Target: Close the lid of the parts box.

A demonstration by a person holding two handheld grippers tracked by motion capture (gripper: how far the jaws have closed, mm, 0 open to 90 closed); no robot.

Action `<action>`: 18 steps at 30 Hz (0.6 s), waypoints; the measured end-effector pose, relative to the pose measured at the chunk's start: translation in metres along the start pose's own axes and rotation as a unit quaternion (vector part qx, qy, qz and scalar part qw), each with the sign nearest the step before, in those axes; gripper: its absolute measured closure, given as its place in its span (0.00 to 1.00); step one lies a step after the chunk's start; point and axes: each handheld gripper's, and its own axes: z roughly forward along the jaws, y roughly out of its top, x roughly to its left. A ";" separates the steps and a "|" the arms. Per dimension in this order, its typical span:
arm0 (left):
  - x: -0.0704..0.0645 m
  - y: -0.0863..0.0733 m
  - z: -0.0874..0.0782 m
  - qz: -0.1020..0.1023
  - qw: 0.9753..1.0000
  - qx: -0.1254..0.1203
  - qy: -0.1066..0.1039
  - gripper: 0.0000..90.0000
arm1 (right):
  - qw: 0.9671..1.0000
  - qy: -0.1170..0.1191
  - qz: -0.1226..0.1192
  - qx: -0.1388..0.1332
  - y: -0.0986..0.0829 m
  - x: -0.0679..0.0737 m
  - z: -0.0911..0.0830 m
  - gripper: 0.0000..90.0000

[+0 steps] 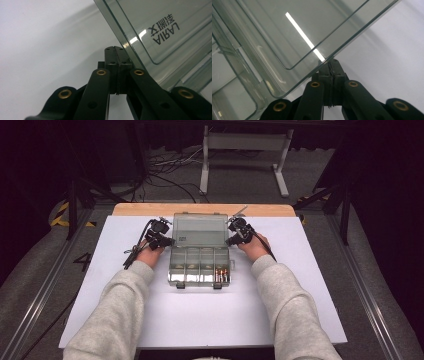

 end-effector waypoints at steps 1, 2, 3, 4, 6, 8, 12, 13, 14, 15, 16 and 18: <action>0.000 0.000 0.000 -0.002 1.000 -0.001 -0.001 1.00 | 1.000 -0.001 -0.001 0.000 0.000 0.000 0.000 0.99; 0.000 0.000 0.000 -0.004 1.000 -0.001 -0.002 1.00 | 1.000 -0.002 -0.002 0.000 0.000 0.000 0.000 0.99; 0.000 0.000 0.000 -0.002 1.000 -0.001 0.000 1.00 | 1.000 -0.002 -0.001 -0.001 0.000 0.000 0.000 0.99; 0.000 0.000 0.000 -0.003 1.000 -0.001 0.000 0.99 | 1.000 -0.003 0.000 -0.002 0.000 0.000 -0.001 0.99; 0.000 0.000 0.000 -0.004 1.000 -0.001 -0.001 1.00 | 1.000 -0.003 0.000 -0.004 0.000 0.000 -0.001 0.99; 0.000 0.000 -0.001 -0.005 1.000 -0.003 -0.001 1.00 | 1.000 -0.005 0.001 -0.007 0.000 0.000 -0.003 0.99; 0.001 0.001 -0.005 -0.006 1.000 -0.013 -0.004 1.00 | 1.000 -0.006 0.002 -0.019 0.001 -0.001 -0.007 1.00; 0.001 0.001 -0.006 -0.008 1.000 -0.015 -0.003 1.00 | 1.000 -0.008 0.002 -0.022 0.001 -0.001 -0.008 1.00; 0.001 0.001 -0.006 -0.008 1.000 -0.015 -0.003 1.00 | 1.000 -0.008 0.002 -0.022 0.001 -0.001 -0.008 1.00; 0.001 0.001 -0.007 -0.008 1.000 -0.017 -0.002 1.00 | 0.999 -0.011 0.003 -0.030 0.001 -0.001 -0.011 1.00; 0.001 0.001 -0.007 -0.008 1.000 -0.017 -0.002 1.00 | 0.999 -0.011 0.003 -0.030 0.001 -0.001 -0.011 1.00; 0.000 0.002 -0.009 -0.007 1.000 -0.022 0.000 1.00 | 0.999 -0.012 0.002 -0.038 0.001 -0.001 -0.014 1.00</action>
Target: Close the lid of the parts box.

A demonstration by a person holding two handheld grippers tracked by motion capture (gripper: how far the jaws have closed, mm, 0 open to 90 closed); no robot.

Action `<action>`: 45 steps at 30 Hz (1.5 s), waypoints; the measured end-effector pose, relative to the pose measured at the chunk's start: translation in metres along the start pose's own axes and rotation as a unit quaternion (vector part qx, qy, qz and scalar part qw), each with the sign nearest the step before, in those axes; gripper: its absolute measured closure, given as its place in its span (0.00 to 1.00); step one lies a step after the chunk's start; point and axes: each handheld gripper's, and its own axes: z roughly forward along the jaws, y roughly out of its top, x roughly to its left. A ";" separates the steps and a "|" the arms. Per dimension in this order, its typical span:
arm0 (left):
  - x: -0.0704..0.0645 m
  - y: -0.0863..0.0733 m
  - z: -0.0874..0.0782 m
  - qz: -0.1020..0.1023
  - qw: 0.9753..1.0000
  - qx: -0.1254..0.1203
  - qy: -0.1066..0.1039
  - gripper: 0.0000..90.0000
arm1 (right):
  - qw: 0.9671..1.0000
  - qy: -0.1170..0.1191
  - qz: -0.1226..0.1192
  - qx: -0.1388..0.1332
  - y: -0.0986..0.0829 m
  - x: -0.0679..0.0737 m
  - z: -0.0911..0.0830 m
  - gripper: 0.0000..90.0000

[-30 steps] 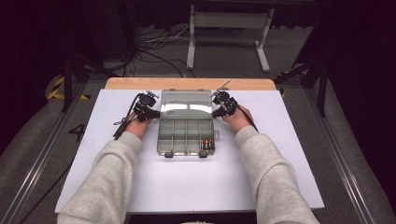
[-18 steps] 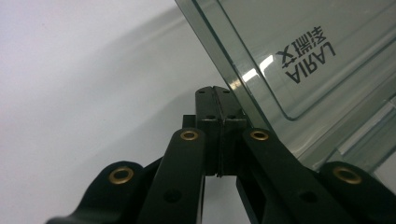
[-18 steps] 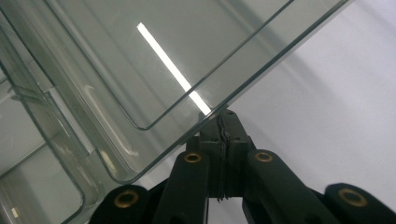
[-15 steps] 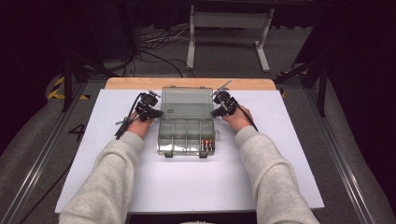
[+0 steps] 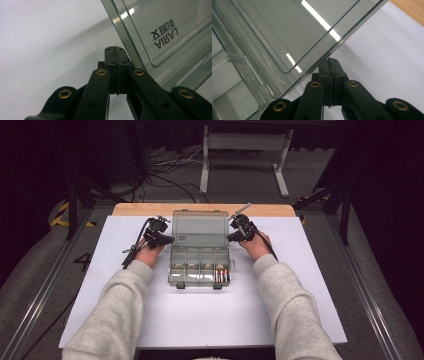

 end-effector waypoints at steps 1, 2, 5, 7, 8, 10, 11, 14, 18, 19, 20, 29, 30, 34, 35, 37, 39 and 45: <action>0.000 0.000 0.000 0.000 1.000 0.000 0.000 1.00 | 1.000 -0.001 -0.001 -0.003 0.000 0.000 -0.001 1.00; 0.000 0.000 -0.001 -0.001 1.000 -0.001 0.000 1.00 | 1.000 -0.003 0.000 -0.008 0.000 0.000 -0.003 1.00; 0.000 0.001 -0.003 0.001 1.000 -0.006 0.002 1.00 | 1.000 -0.006 -0.002 -0.016 0.001 0.001 -0.006 1.00; 0.000 0.001 -0.004 0.000 1.000 -0.008 0.003 1.00 | 1.000 -0.007 -0.005 -0.019 0.002 0.001 -0.008 1.00; 0.000 0.000 -0.005 -0.001 1.000 -0.008 0.003 1.00 | 1.000 -0.008 -0.006 -0.021 0.002 0.002 -0.008 1.00; 0.001 0.001 -0.006 0.002 1.000 -0.008 0.005 1.00 | 1.000 -0.008 -0.007 -0.023 0.003 0.002 -0.009 1.00; 0.001 0.000 -0.007 0.000 1.000 -0.010 0.002 1.00 | 1.000 -0.009 -0.007 -0.027 0.003 0.003 -0.010 1.00; 0.002 0.000 -0.009 -0.003 1.000 -0.013 0.001 1.00 | 0.999 -0.010 -0.013 -0.037 0.005 0.004 -0.014 1.00; 0.001 0.001 -0.013 -0.002 1.000 -0.018 -0.003 1.00 | 0.999 -0.010 -0.014 -0.043 0.006 0.006 -0.020 1.00; 0.001 0.001 -0.013 -0.002 1.000 -0.019 -0.004 1.00 | 0.999 -0.009 -0.016 -0.045 0.006 0.006 -0.022 1.00; 0.001 0.001 -0.014 -0.001 1.000 -0.019 -0.004 1.00 | 0.999 -0.008 -0.015 -0.047 0.006 0.006 -0.023 1.00; -0.001 0.001 -0.023 -0.003 0.999 -0.032 -0.014 1.00 | 0.998 -0.003 -0.021 -0.062 0.007 0.011 -0.038 1.00; -0.002 0.001 -0.024 -0.002 0.999 -0.033 -0.015 1.00 | 0.998 -0.002 -0.023 -0.065 0.006 0.012 -0.040 1.00; -0.003 0.001 -0.029 0.003 0.999 -0.037 -0.015 1.00 | 0.997 0.001 -0.027 -0.072 0.007 0.015 -0.047 1.00; -0.004 0.001 -0.030 0.002 0.999 -0.038 -0.017 1.00 | 0.997 0.001 -0.027 -0.075 0.007 0.016 -0.049 1.00; -0.004 0.001 -0.033 0.005 0.999 -0.041 -0.017 1.00 | 0.997 0.003 -0.029 -0.077 0.007 0.017 -0.052 1.00; -0.005 0.001 -0.036 0.005 0.999 -0.043 -0.020 1.00 | 0.996 0.003 -0.032 -0.080 0.007 0.019 -0.056 1.00; -0.006 -0.001 -0.043 0.007 0.998 -0.052 -0.028 1.00 | 0.995 0.008 -0.039 -0.092 0.005 0.024 -0.066 1.00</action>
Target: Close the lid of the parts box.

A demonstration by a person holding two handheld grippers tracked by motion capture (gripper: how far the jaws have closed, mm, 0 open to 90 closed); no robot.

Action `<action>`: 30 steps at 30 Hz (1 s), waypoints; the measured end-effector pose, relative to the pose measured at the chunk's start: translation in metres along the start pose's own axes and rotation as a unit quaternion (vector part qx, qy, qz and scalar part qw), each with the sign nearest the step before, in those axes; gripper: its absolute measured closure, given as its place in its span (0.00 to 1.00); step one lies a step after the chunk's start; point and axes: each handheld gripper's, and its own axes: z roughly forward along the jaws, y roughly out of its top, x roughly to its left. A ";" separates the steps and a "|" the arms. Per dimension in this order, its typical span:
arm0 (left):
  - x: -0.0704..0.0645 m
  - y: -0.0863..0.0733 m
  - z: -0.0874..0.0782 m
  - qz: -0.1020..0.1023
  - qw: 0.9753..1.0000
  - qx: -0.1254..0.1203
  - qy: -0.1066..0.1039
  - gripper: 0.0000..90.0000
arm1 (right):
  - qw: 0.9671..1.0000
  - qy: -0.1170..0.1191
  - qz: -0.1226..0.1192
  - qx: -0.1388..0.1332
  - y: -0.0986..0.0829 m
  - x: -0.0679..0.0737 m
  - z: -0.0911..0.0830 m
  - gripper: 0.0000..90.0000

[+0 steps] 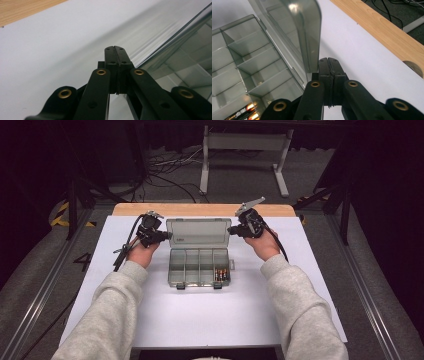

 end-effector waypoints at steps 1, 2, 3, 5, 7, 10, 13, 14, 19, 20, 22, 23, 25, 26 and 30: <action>-0.001 0.000 -0.001 0.000 1.000 -0.003 -0.001 1.00 | 1.000 0.001 0.000 -0.001 0.000 0.001 -0.002 1.00; -0.001 0.000 -0.003 0.003 1.000 -0.006 -0.002 1.00 | 1.000 0.002 0.000 -0.002 0.000 0.002 -0.003 1.00; -0.001 0.000 -0.003 0.003 1.000 -0.006 -0.002 1.00 | 1.000 0.002 0.000 -0.002 0.000 0.002 -0.003 1.00; -0.002 0.000 -0.008 0.005 1.000 -0.008 -0.008 1.00 | 1.000 0.005 -0.004 -0.008 0.001 0.005 -0.009 1.00; -0.003 0.000 -0.010 0.008 1.000 -0.011 -0.011 0.99 | 1.000 0.008 -0.006 -0.013 0.001 0.007 -0.013 1.00; -0.004 -0.001 -0.015 0.010 1.000 -0.017 -0.016 1.00 | 1.000 0.012 -0.010 -0.019 0.001 0.011 -0.019 1.00; -0.006 -0.002 -0.020 0.010 0.999 -0.023 -0.024 1.00 | 0.999 0.015 -0.013 -0.025 0.001 0.014 -0.024 1.00; -0.007 -0.002 -0.022 0.011 0.999 -0.028 -0.027 1.00 | 0.999 0.016 -0.014 -0.026 0.000 0.015 -0.025 1.00; -0.011 -0.006 -0.028 0.020 0.999 -0.034 -0.038 0.99 | 0.999 0.026 -0.016 -0.033 -0.003 0.021 -0.032 1.00; -0.011 -0.007 -0.029 0.019 0.998 -0.034 -0.043 0.99 | 0.999 0.029 -0.017 -0.035 -0.004 0.023 -0.033 1.00; -0.012 -0.008 -0.031 0.018 0.998 -0.038 -0.049 0.99 | 0.999 0.033 -0.018 -0.039 -0.005 0.025 -0.036 1.00; -0.014 -0.009 -0.033 0.013 0.998 -0.041 -0.056 0.99 | 0.998 0.035 -0.020 -0.041 -0.005 0.027 -0.037 1.00; -0.016 -0.010 -0.035 0.015 0.997 -0.043 -0.064 0.99 | 0.998 0.040 -0.023 -0.045 -0.006 0.030 -0.040 1.00; -0.017 -0.011 -0.037 0.017 0.996 -0.044 -0.070 0.99 | 0.998 0.043 -0.024 -0.046 -0.006 0.032 -0.040 1.00; -0.021 -0.013 -0.043 0.030 0.995 -0.051 -0.080 0.99 | 0.997 0.053 -0.029 -0.050 -0.007 0.040 -0.044 1.00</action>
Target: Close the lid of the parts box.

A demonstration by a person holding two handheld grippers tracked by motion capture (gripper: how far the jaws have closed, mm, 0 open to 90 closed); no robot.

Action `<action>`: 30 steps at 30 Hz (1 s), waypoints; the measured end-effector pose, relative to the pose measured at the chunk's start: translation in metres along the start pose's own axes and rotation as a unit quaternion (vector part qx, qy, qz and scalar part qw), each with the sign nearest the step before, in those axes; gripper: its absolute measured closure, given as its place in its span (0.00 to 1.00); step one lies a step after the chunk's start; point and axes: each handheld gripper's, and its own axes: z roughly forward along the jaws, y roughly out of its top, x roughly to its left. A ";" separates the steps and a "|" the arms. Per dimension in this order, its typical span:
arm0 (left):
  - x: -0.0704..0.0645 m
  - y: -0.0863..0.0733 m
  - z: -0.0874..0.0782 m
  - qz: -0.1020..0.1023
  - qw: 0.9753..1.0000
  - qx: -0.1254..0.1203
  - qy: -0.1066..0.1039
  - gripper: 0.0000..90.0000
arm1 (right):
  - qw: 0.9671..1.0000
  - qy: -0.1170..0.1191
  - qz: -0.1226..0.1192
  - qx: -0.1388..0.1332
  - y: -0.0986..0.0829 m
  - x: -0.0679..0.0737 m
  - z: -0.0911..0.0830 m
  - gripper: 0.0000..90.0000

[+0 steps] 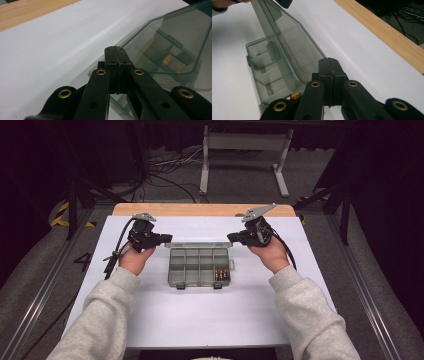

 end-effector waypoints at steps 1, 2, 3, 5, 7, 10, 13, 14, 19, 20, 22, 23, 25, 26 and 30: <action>-0.002 -0.001 -0.001 -0.004 1.000 -0.003 -0.005 0.99 | 1.000 0.003 -0.001 -0.001 0.000 0.002 -0.001 1.00; -0.003 -0.002 -0.003 -0.002 1.000 -0.004 -0.009 0.99 | 1.000 0.006 -0.002 -0.003 0.000 0.004 -0.002 1.00; -0.004 -0.003 -0.005 -0.001 1.000 -0.005 -0.012 0.99 | 1.000 0.009 -0.003 -0.005 -0.001 0.007 -0.003 1.00; -0.008 -0.004 -0.007 0.003 1.000 -0.008 -0.019 0.99 | 1.000 0.012 -0.006 -0.008 -0.001 0.010 -0.005 1.00; -0.012 -0.006 -0.011 0.007 1.000 -0.008 -0.027 0.99 | 1.000 0.017 -0.004 -0.010 -0.002 0.014 -0.007 1.00; -0.017 -0.008 -0.014 0.010 0.999 -0.004 -0.032 0.99 | 1.000 0.022 -0.003 -0.010 -0.002 0.018 -0.008 1.00; -0.022 -0.012 -0.017 0.015 0.999 0.001 -0.039 0.99 | 1.000 0.028 -0.003 -0.005 -0.003 0.022 -0.008 1.00; -0.023 -0.013 -0.018 0.015 0.999 0.001 -0.042 0.99 | 1.000 0.030 -0.004 -0.003 -0.004 0.024 -0.008 1.00; -0.028 -0.018 -0.022 0.016 0.999 0.003 -0.051 0.99 | 0.999 0.035 -0.008 0.010 -0.007 0.032 -0.005 1.00; -0.030 -0.018 -0.023 0.017 0.998 0.004 -0.052 0.99 | 0.999 0.037 -0.009 0.013 -0.007 0.033 -0.004 1.00; -0.032 -0.019 -0.023 0.020 0.999 0.007 -0.050 0.99 | 0.999 0.039 -0.009 0.016 -0.008 0.034 -0.003 1.00; -0.033 -0.020 -0.024 0.020 0.999 0.009 -0.049 0.99 | 0.999 0.040 -0.009 0.020 -0.010 0.035 -0.001 1.00; -0.035 -0.022 -0.024 0.022 0.998 0.009 -0.053 0.99 | 0.999 0.042 -0.008 0.025 -0.013 0.036 0.000 1.00; -0.035 -0.023 -0.024 0.023 0.998 0.010 -0.054 0.99 | 0.999 0.044 -0.007 0.026 -0.014 0.037 0.000 1.00; -0.038 -0.028 -0.023 0.022 0.998 0.017 -0.060 0.99 | 0.998 0.046 -0.006 0.032 -0.019 0.040 0.003 1.00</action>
